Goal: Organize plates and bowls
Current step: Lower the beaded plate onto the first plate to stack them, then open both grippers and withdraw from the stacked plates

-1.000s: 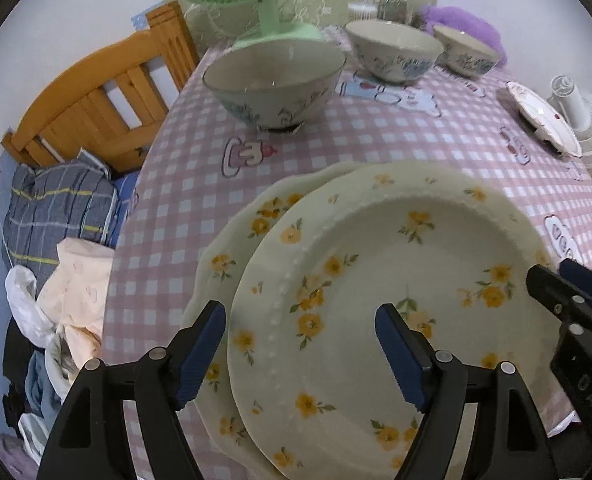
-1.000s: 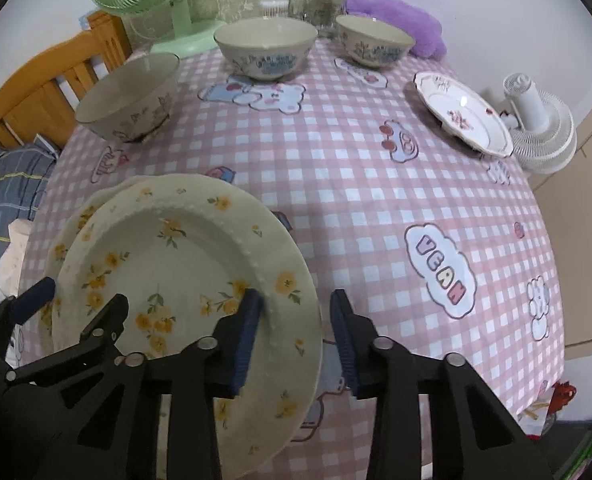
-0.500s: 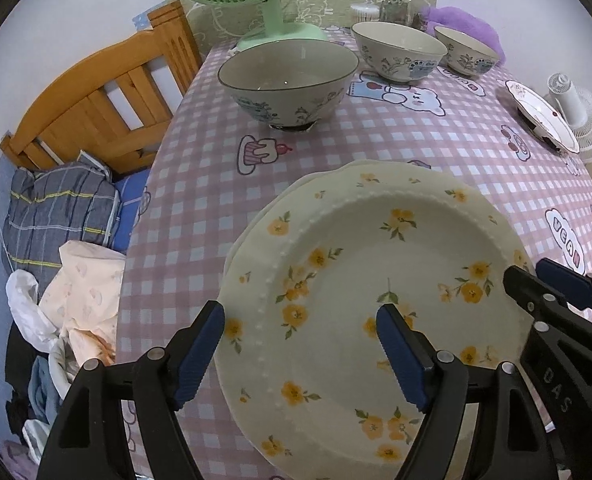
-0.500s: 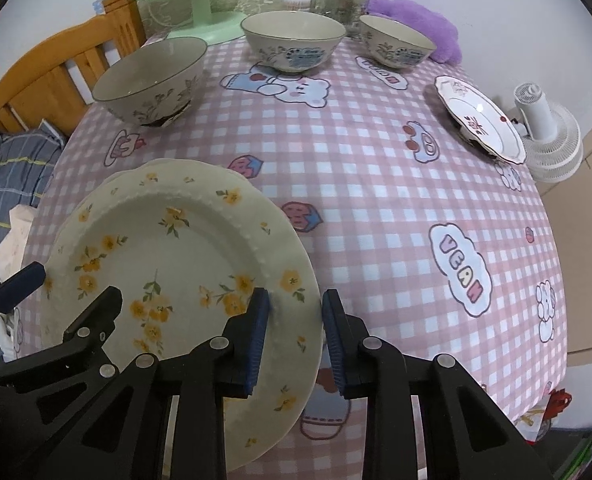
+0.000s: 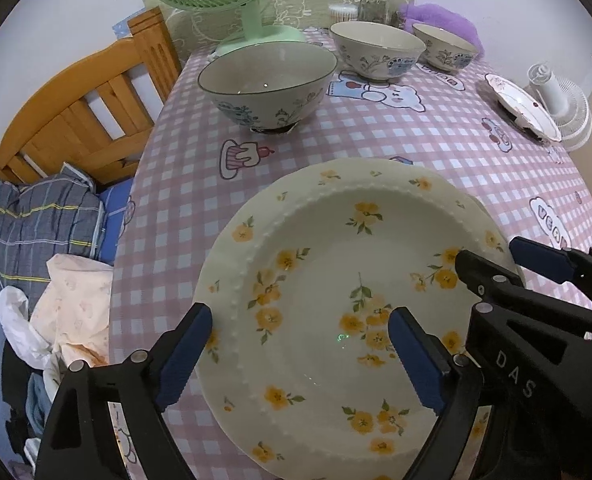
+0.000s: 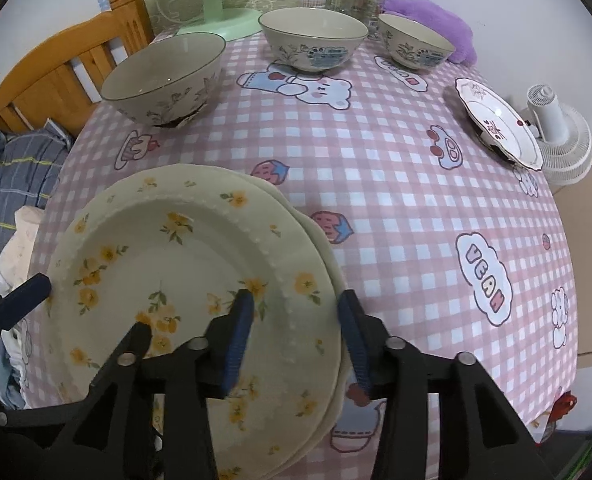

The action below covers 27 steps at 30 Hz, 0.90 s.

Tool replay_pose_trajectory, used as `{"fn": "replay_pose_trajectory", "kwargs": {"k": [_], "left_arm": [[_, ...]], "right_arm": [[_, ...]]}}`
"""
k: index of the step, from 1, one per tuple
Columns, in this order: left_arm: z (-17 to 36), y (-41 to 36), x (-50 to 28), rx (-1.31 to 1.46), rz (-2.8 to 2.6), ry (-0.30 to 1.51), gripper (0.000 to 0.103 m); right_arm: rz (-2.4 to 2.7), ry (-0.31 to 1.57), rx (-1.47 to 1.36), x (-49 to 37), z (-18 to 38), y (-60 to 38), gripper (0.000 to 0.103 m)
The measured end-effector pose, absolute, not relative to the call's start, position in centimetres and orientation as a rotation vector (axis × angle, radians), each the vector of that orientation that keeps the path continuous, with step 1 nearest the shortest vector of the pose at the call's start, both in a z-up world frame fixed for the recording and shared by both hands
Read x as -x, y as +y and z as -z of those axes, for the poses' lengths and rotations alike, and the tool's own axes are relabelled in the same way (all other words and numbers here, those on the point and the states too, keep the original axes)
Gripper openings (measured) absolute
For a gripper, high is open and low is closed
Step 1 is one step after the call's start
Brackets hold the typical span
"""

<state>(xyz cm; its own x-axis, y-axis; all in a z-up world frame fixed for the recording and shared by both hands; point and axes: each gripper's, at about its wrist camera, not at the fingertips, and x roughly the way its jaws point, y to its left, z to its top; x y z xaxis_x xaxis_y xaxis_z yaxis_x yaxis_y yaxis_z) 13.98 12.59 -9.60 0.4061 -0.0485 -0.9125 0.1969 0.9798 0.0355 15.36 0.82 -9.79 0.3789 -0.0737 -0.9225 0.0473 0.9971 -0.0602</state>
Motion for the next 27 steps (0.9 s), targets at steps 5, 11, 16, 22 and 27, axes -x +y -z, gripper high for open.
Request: {"fn": "replay_pose_trajectory", "kwargs": {"k": [5, 11, 16, 22, 27], "left_arm": [[9.1, 13.3, -14.0, -0.090, 0.181, 1.149, 0.091], [7.6, 13.8, -13.9, -0.042, 0.201, 1.125, 0.091], [6.0, 13.3, -14.0, -0.036, 0.200, 1.082, 0.091], [4.7, 11.9, -14.2, -0.049, 0.164, 1.036, 0.091], [3.7, 10.0, -14.4, -0.059, 0.136, 1.015, 0.091]], "right_arm": [[0.062, 1.181, -0.030, -15.0, 9.3, 0.4, 0.055], [0.059, 1.127, -0.022, -14.4, 7.1, 0.7, 0.059], [0.031, 1.069, -0.052, -14.1, 5.3, 0.2, 0.059], [-0.007, 1.018, -0.072, -14.4, 4.0, -1.0, 0.059], [-0.032, 0.996, -0.065, -14.8, 3.1, -2.6, 0.059]]}}
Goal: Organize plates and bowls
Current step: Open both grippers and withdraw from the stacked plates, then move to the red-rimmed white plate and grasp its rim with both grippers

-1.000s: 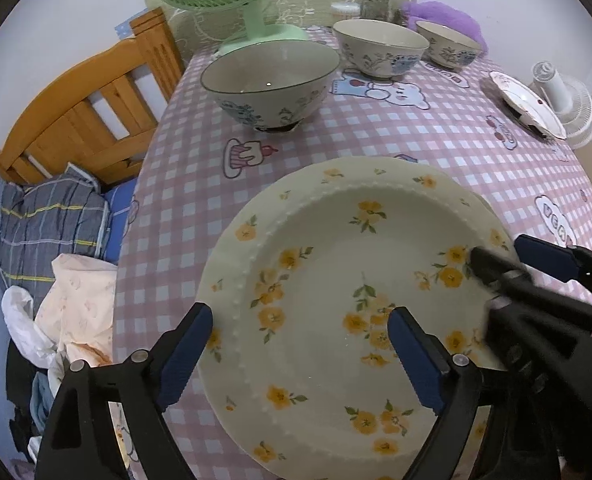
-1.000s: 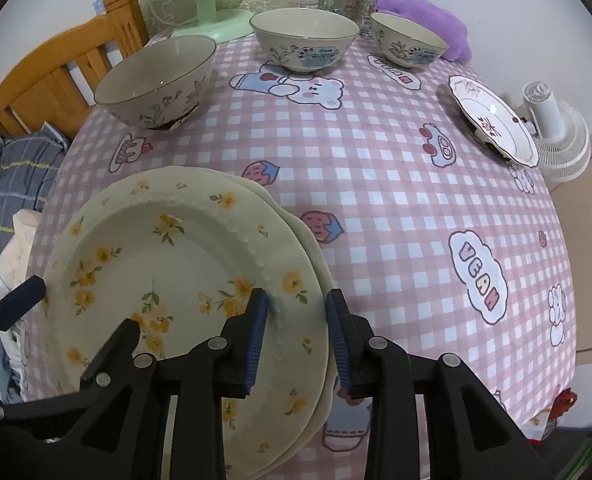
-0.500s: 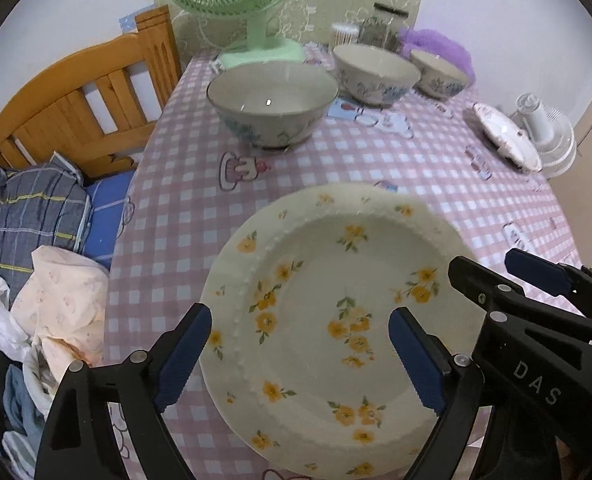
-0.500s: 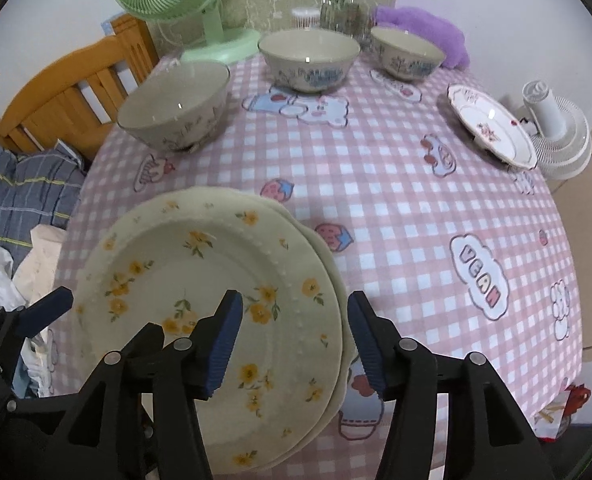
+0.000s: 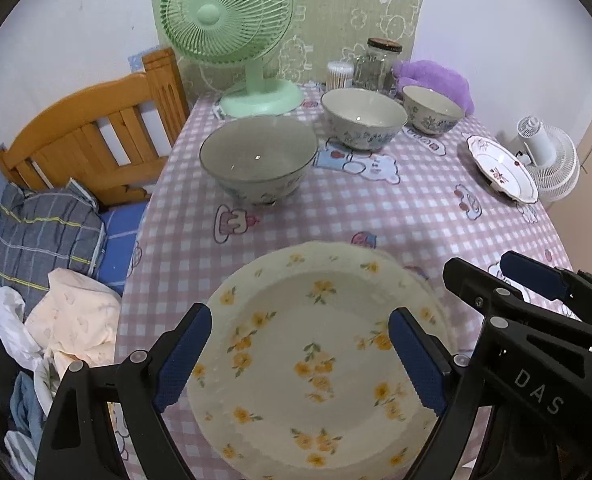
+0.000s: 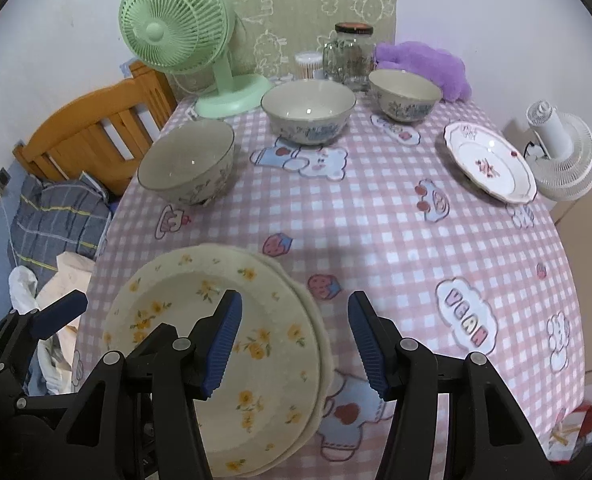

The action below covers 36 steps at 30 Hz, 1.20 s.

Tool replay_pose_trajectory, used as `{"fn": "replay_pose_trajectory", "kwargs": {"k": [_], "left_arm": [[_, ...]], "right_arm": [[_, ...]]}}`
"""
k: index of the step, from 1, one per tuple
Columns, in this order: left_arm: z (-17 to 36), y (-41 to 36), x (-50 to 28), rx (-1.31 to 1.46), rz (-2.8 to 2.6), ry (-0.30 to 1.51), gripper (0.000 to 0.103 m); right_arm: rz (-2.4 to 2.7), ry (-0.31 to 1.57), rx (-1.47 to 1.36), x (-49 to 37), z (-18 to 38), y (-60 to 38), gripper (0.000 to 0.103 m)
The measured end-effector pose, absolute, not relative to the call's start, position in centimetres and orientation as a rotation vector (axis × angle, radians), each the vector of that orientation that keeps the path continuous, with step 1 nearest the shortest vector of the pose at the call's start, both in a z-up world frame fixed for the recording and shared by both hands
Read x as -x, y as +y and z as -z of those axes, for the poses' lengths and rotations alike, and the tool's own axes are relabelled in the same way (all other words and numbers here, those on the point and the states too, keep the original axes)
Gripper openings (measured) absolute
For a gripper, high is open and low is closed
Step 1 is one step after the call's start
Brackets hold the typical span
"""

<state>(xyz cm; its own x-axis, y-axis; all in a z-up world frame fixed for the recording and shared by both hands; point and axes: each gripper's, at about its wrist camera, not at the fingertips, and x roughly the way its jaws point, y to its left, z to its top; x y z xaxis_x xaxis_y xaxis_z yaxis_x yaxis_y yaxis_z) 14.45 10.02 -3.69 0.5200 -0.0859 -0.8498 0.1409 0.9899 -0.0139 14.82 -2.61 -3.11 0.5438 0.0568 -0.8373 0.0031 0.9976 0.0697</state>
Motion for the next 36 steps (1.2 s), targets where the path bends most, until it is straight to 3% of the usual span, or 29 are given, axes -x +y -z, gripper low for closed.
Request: {"fn": "replay_pose_trajectory", "kwargs": {"k": [4, 10, 21, 36], "left_arm": [[3.3, 7.9, -15.0, -0.058, 0.122, 1.012, 0.090], [2.6, 3.8, -15.8, -0.040, 0.105, 1.004, 0.090], [1.8, -3.6, -17.0, -0.031, 0.073, 0.970, 0.087], [2.0, -12.6, -19.4, -0.013, 0.027, 0.943, 0.073]], "right_arm": [[-0.039, 0.995, -0.050, -15.5, 2.6, -4.6, 0.060], [-0.038, 0.989, -0.040, -16.5, 1.8, -8.5, 0.071], [-0.073, 0.965, -0.026, -17.8, 0.4, -15.4, 0.071], [-0.147, 0.941, -0.029, -20.6, 0.4, -24.3, 0.071]]}}
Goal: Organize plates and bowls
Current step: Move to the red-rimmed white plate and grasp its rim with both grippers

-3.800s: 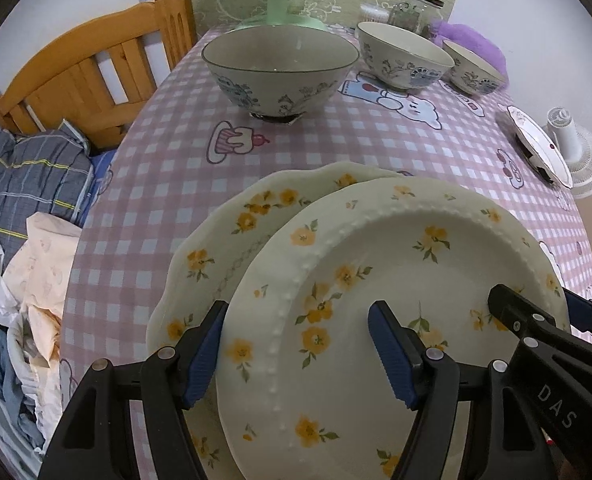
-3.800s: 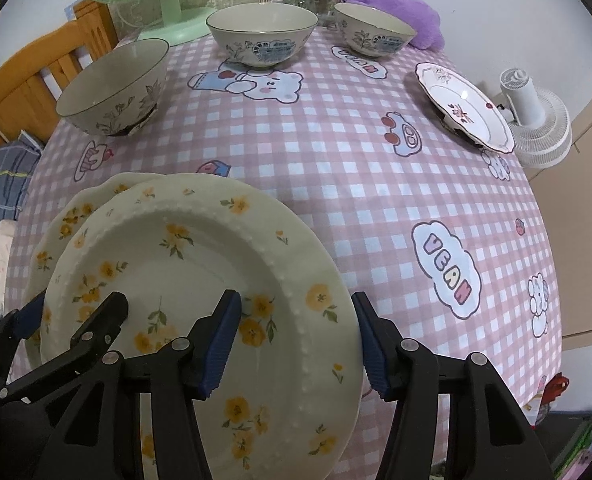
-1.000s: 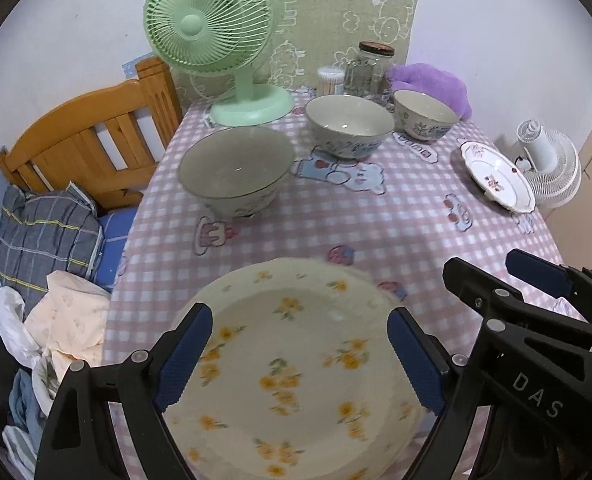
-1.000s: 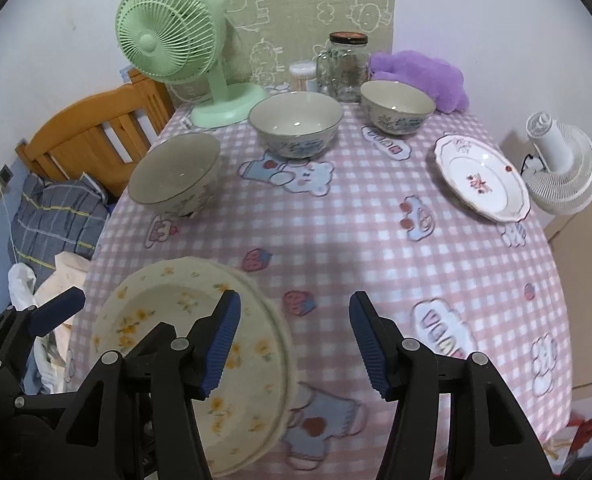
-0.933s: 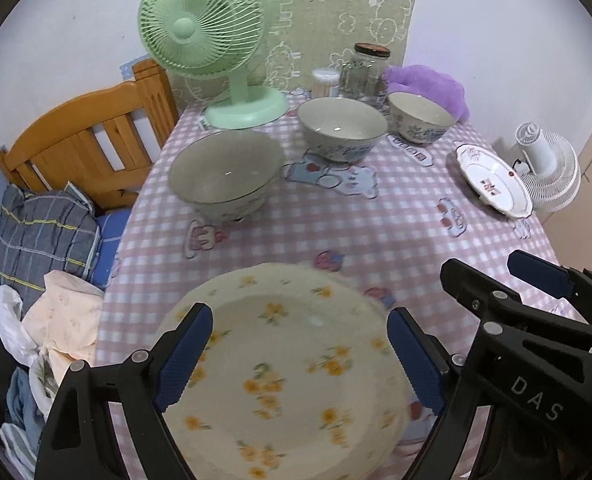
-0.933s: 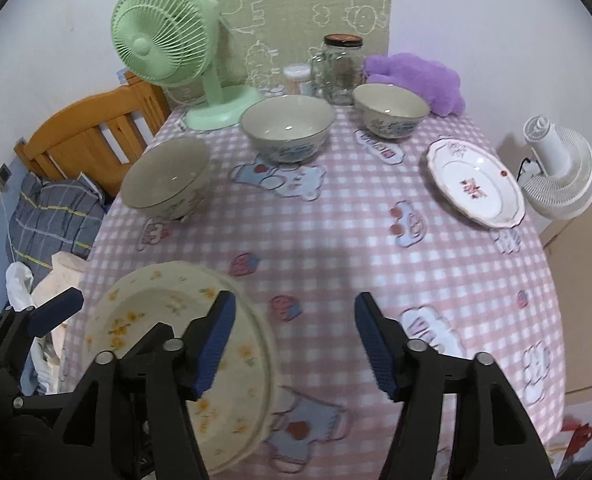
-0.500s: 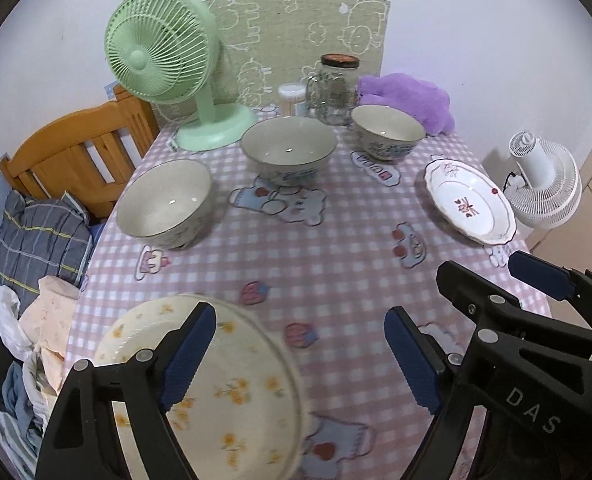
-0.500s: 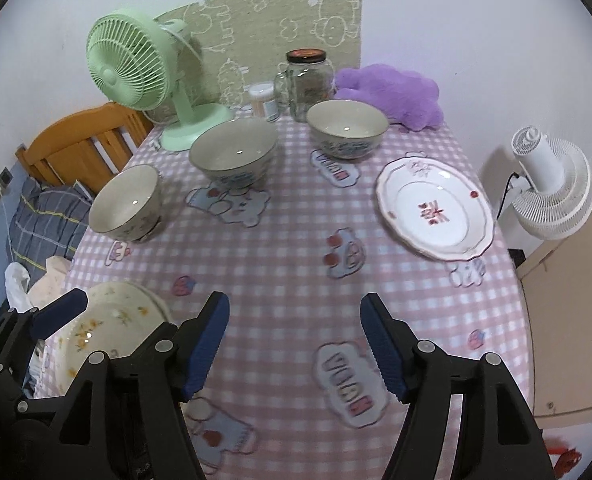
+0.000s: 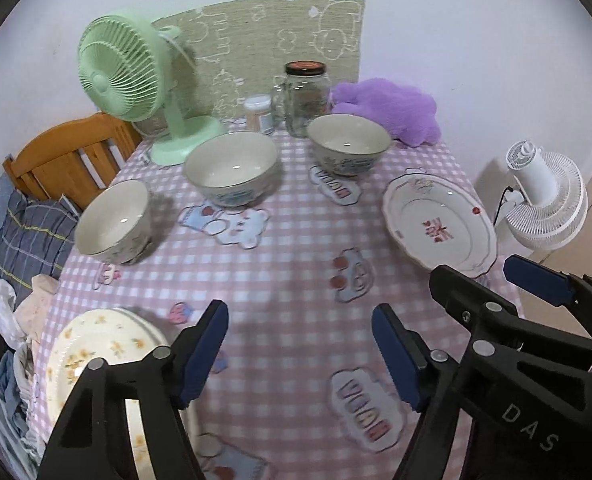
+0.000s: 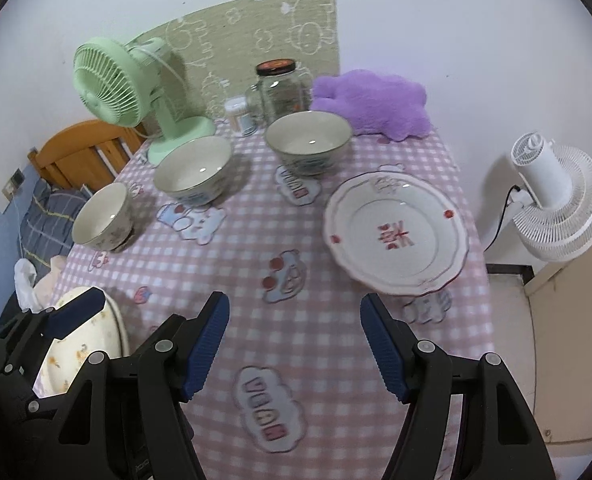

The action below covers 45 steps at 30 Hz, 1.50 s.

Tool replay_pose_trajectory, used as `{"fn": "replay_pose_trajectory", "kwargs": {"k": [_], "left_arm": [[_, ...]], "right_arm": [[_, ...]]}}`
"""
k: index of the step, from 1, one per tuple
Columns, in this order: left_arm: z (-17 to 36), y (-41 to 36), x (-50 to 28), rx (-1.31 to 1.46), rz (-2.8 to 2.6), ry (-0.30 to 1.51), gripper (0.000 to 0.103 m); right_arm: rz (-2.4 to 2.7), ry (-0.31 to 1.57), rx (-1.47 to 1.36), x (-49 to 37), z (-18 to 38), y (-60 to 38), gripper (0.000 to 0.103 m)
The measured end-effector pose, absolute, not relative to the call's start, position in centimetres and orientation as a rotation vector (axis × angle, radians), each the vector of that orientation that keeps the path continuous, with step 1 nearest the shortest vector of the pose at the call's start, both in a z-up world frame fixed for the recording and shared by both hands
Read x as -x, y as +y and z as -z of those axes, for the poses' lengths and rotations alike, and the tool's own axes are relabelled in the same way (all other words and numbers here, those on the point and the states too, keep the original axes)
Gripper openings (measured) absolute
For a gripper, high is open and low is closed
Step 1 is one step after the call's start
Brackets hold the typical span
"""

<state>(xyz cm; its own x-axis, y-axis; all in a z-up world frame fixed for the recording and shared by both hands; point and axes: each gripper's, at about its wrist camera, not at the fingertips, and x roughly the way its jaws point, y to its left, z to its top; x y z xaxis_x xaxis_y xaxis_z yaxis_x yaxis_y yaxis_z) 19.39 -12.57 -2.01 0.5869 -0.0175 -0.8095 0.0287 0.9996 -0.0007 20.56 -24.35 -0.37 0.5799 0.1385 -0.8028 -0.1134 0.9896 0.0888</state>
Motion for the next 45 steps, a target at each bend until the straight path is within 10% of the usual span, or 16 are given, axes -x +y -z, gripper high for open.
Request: {"fn": "replay_pose_trajectory", "kwargs": {"k": [45], "left_arm": [[12.4, -24.7, -36.2, -0.045, -0.024, 1.043, 0.056]], "right_arm": [[0.021, 1.039, -0.113, -37.5, 11.0, -38.8, 0.057]]}}
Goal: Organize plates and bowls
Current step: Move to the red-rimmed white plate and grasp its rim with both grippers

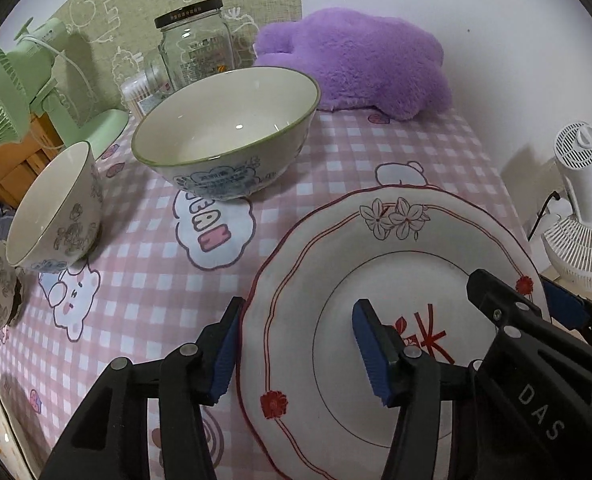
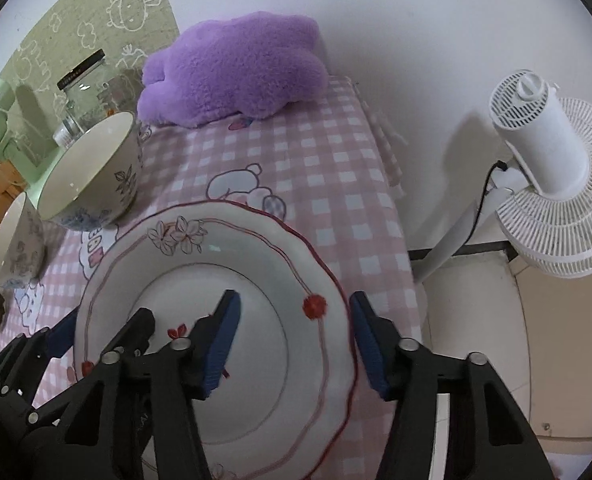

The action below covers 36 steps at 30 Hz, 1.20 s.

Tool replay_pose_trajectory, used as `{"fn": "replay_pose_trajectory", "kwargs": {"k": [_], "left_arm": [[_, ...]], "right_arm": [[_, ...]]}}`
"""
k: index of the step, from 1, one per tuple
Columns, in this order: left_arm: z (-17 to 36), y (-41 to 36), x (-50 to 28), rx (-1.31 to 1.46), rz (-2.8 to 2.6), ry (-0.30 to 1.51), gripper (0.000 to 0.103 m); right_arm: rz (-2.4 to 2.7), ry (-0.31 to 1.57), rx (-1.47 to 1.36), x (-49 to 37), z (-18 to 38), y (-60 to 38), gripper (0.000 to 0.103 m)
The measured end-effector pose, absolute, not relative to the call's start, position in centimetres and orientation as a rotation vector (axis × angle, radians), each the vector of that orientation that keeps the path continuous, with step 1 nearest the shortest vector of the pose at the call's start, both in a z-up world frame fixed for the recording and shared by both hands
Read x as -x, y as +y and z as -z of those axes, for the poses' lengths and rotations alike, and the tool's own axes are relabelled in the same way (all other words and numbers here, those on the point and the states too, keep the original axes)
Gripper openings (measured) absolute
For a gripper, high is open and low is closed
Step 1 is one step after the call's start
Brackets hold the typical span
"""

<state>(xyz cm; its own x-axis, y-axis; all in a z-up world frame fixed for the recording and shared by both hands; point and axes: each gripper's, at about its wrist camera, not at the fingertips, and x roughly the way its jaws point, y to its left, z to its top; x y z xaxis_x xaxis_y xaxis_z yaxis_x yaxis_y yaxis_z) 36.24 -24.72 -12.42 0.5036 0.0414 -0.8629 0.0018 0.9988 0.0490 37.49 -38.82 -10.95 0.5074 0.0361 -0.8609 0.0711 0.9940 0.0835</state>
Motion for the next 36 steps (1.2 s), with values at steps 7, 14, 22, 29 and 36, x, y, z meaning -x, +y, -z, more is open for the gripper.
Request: {"fn": "replay_pose_trajectory", "kwargs": {"k": [7, 14, 22, 29, 36], "left_arm": [[12.4, -24.5, -36.3, -0.047, -0.011, 1.052, 0.056], [12.2, -23.2, -34.2, -0.068, -0.006, 1.077, 0.056], [12.1, -20.4, -30.3, -0.042, -0.024, 1.111, 0.056], [11.6, -17.6, -26.6, -0.037, -0.034, 1.120, 0.056], [11.7, -15.3, -24.0, -0.036, -0.027, 1.144, 0.056]], "right_arm": [[0.031, 1.042, -0.105, -37.2, 10.6, -38.6, 0.056], [0.028, 1.067, -0.119, -35.3, 10.5, -37.5, 0.056], [0.007, 1.104, -0.118, -31.7, 10.4, -34.6, 0.056], [-0.009, 1.115, -0.101, -28.3, 10.1, -31.6, 0.056], [-0.015, 1.135, -0.104, -25.0, 10.2, -29.1, 0.056]]}}
